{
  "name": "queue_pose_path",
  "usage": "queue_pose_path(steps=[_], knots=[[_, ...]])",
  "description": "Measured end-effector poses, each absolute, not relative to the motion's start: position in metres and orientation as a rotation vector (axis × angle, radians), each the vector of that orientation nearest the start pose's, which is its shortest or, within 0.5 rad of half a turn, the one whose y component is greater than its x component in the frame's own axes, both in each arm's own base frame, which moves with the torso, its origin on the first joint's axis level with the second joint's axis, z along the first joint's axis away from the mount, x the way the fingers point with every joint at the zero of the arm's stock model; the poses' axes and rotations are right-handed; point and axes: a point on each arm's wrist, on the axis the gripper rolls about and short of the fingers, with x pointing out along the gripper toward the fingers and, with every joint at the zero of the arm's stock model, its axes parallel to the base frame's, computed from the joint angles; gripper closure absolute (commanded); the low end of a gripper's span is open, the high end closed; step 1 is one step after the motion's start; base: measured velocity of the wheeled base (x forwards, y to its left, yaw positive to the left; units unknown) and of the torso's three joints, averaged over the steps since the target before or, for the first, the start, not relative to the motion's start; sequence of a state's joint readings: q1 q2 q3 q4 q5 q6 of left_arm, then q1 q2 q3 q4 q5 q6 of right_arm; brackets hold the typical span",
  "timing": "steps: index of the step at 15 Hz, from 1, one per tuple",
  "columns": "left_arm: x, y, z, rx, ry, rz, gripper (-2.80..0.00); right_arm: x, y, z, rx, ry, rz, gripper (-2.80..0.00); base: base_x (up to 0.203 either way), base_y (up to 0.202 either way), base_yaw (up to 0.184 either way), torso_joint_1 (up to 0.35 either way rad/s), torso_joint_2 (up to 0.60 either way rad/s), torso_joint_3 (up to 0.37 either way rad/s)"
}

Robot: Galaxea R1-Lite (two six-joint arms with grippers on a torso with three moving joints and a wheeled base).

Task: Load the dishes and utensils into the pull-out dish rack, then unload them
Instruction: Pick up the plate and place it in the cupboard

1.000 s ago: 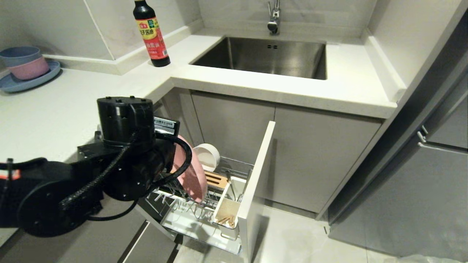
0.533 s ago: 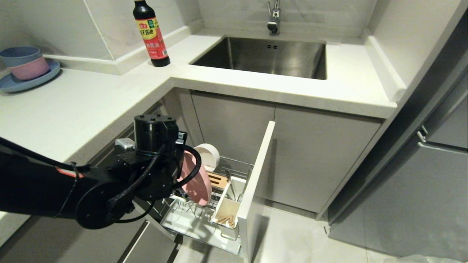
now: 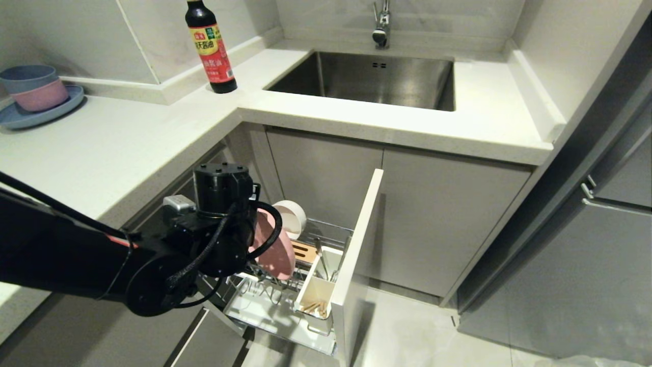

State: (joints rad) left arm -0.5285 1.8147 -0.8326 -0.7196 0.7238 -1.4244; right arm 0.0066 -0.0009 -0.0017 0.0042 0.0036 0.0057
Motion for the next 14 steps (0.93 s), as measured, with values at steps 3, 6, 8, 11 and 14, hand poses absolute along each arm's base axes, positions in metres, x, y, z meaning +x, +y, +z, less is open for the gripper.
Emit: queue_pose_path(steps=[3,6,8,11,14], knots=[[0.2899,-0.1517,0.1612,-1.265,0.038,0.309,0.00,-0.0229,-0.0001,0.0754,0.006,0.002,0.011,0.00,0.000,0.000,0.000,0.000,0.00,0.000],[0.2903,-0.1519,0.1614,-1.267,0.037,0.309,0.00,-0.0229,-0.0001,0.0753,0.006,0.003,0.011,0.00,0.000,0.000,0.000,0.000,0.00,0.000],[0.2906,-0.1521,0.1619,-1.270,0.034,0.307,0.00,-0.0229,-0.0001,0.0753,0.006,0.003,0.011,0.00,0.000,0.000,0.000,0.000,0.00,0.000],[0.2912,-0.1525,0.1608,-1.267,0.036,0.309,0.00,-0.0230,-0.0001,0.0754,0.006,0.002,0.011,0.00,0.000,0.000,0.000,0.000,0.00,0.000],[0.2932,-0.1498,0.1597,-1.267,0.032,0.319,0.00,-0.0230,-0.0001,0.0754,0.006,0.002,0.011,0.00,0.000,0.000,0.000,0.000,0.00,0.000]])
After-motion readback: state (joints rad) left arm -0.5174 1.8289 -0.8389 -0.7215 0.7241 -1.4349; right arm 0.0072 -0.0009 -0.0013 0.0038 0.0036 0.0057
